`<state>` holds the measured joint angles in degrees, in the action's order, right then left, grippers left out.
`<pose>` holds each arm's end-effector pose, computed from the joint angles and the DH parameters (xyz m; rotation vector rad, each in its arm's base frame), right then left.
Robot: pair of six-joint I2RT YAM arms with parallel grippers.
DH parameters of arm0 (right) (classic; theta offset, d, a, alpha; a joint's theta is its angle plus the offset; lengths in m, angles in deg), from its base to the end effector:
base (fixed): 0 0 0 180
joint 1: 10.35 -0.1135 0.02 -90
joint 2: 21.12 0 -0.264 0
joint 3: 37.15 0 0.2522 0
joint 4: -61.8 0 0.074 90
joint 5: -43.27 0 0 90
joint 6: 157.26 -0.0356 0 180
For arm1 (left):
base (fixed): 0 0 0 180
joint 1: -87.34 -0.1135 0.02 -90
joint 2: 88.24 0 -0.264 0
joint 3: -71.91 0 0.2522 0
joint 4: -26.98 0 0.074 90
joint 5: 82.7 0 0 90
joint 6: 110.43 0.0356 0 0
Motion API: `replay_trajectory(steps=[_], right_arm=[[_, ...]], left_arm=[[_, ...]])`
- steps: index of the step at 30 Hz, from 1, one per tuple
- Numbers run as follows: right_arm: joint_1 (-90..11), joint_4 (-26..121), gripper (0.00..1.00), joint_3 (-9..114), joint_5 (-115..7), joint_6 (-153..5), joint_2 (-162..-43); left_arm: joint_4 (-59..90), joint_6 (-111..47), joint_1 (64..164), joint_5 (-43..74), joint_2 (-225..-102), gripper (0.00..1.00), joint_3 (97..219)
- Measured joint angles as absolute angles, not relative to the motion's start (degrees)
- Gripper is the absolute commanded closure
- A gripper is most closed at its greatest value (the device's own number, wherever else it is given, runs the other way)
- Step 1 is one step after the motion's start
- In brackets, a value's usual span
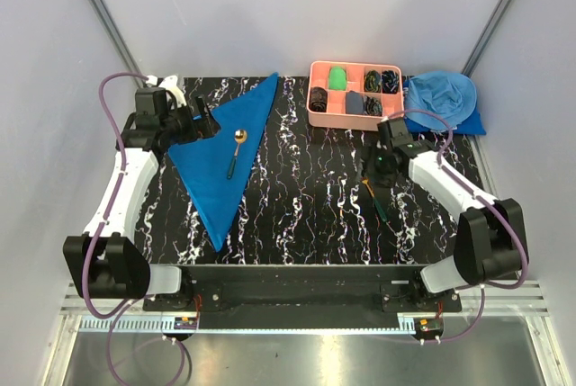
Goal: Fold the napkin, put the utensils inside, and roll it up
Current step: Grab a utensil with the right arm
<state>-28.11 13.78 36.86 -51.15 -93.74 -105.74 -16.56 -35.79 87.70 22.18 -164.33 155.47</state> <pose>0.2850 0.0942 0.2364 0.1721 2.6326 0.3733 0.2942 -0.0110 0.3387 -0.1426 2.2057 -0.4387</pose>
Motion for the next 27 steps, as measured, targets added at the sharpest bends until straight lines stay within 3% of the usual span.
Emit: replay_trajectory(steps=[6,19,22,27], right_arm=[[-21.5,10.4,0.33,31.3,-50.4,-92.7,-106.0],[-21.4,10.2,0.35,30.2,-50.4,-91.4,-114.5],[-21.4,10.2,0.39,30.2,-50.4,-91.3,-115.1],[-21.4,10.2,0.64,30.3,-50.8,-91.0,-115.6]], left_arm=[[-16.5,-35.8,87.7,22.2,-164.3,0.01,155.4],[-16.6,-35.7,87.7,22.2,-164.4,0.01,155.4],[-16.6,-35.7,87.7,22.2,-164.4,0.01,155.4],[-16.6,-35.7,87.7,22.2,-164.4,0.01,155.4]])
